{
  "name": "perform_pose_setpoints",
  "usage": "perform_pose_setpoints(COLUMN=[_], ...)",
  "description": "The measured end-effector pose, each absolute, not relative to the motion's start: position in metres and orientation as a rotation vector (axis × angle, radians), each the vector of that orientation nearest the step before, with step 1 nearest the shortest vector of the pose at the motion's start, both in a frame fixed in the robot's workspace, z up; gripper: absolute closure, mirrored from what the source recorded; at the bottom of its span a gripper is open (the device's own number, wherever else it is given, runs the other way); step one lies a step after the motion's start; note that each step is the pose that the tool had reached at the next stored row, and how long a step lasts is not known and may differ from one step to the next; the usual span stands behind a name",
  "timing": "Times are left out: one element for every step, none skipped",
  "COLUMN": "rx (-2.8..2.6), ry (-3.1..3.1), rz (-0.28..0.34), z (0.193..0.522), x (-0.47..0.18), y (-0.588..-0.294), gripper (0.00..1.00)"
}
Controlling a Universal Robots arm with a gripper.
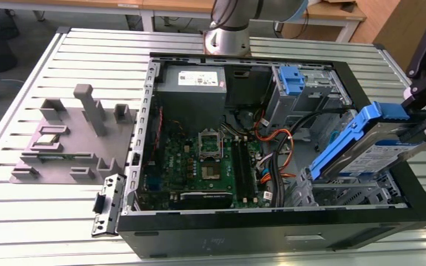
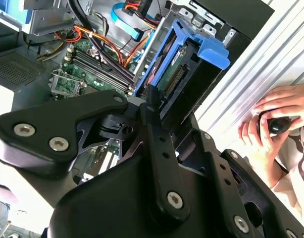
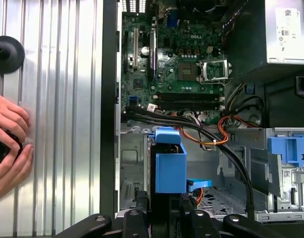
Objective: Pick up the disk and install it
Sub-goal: 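Insert the disk into the insertion slot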
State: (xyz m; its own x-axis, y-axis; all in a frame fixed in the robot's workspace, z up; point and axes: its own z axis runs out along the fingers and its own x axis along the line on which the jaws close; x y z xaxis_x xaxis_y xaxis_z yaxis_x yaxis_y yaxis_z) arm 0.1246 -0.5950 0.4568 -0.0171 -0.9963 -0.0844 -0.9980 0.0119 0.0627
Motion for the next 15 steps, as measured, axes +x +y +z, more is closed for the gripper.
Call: perform_pose_setpoints(rx=[-2.191, -2.192, -2.192, -2.192, -2.192, -2.192, -2.192, -2.192, -2.192, -2.192, -2.192, -2.192, -2.192, -2.192, -2.192], ry=[2.223, 2.222, 2.222, 2.222, 2.222, 2.222, 2.222, 2.222, 2.222, 2.222, 2.222, 2.222, 2.222, 2.222, 2.222], rz=[0.163, 0.163, 0.163, 0.163, 0.163, 0.163, 0.163, 0.163, 0.163, 0.163, 0.163, 0.163, 0.163, 0.163, 0.163], z=[0.4556, 0.4547, 0.4541, 0.4536, 0.4532, 0.4528, 0.4523, 0.4516, 0.4511, 0.4511, 0.4511, 0.4508, 0.4506, 0.4506, 0.4505], x=[0.1248, 0.1253, 0.1259, 0.1266, 0.1273, 0.1278, 0.1281, 0.1283, 0.1284, 0.1284, 0.1285, 0.1284, 0.1275, 0.1274, 0.1273], y=[-0.5949, -0.5948, -0.5945, -0.5943, -0.5940, -0.5938, -0.5937, -0.5936, -0.5935, -0.5934, -0.5935, -0.5931, -0.5931, -0.5931, -0.5930], gripper=[0.65, 0.65, 0.65, 0.65, 0.65, 0.65, 0.65, 0.65, 0.65, 0.65, 0.65, 0.65, 0.65, 0.65, 0.65])
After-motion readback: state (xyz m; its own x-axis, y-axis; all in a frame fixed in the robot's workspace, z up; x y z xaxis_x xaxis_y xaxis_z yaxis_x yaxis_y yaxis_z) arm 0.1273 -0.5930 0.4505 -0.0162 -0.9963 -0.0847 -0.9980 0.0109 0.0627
